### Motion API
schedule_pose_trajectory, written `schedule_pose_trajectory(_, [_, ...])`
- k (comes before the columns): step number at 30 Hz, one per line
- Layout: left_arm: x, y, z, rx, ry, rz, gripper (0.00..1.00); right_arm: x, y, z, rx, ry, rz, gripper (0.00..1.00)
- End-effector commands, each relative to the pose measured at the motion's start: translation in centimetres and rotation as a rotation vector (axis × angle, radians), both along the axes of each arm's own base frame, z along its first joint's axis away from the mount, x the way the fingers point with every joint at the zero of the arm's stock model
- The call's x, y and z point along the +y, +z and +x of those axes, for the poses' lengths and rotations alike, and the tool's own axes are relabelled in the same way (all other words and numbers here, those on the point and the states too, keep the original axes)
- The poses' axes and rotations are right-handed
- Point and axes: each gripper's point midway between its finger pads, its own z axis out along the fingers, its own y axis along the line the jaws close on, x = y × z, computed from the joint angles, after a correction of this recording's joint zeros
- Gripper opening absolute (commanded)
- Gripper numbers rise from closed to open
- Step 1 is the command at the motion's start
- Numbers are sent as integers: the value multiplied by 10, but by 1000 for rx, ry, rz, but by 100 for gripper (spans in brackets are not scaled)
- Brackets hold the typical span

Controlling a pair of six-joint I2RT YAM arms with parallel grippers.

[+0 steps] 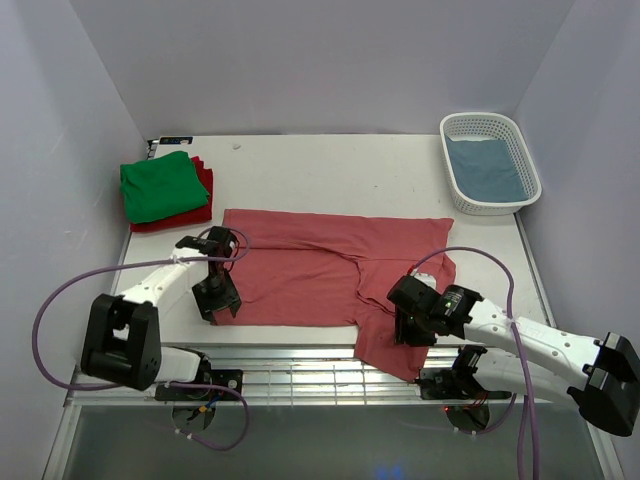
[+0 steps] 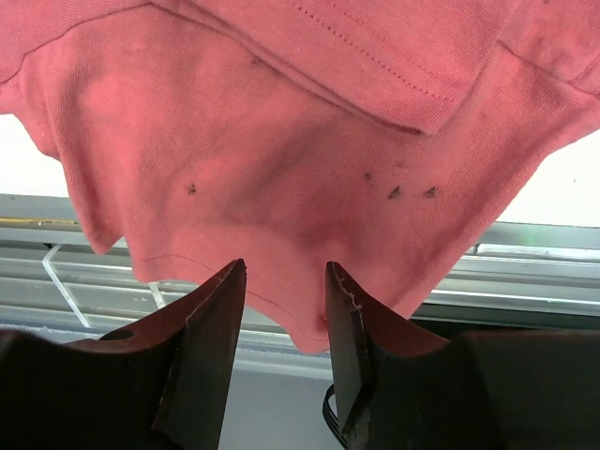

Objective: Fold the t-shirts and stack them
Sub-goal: Grap the side of the flattened tshirt closest away from the robot with both arms

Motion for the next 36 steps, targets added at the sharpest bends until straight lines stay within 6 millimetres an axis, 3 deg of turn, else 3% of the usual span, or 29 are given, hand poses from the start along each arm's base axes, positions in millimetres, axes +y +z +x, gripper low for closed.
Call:
schedule_pose_trajectory(1, [2, -7, 7, 23, -17, 22, 57, -5, -4, -1, -8, -45, -10, 46])
schedule_pose_trajectory(11, [9, -24, -4, 145, -2, 71, 56, -24, -11, -12, 30, -69, -103, 46])
schedule_pose_trajectory(14, [7, -24, -1, 140, 7, 71, 56, -30, -2, -12, 23, -75, -153, 46])
schedule_pose_trajectory(18, [5, -28, 1, 137, 22, 61, 56, -21, 11, -10, 11, -77, -133, 45])
schedule_pose_trajectory(23, [7, -37, -4, 183, 39, 83, 55, -19, 15, -11, 10, -81, -132, 45])
schedule_pose_trajectory(28, [9, -44, 0, 191, 60, 109, 54, -28, 17, -24, 42, -93, -151, 45])
schedule_pose_trajectory(36, [16, -22, 18, 47, 116, 147, 51, -29, 9, -31, 74, -86, -169, 46])
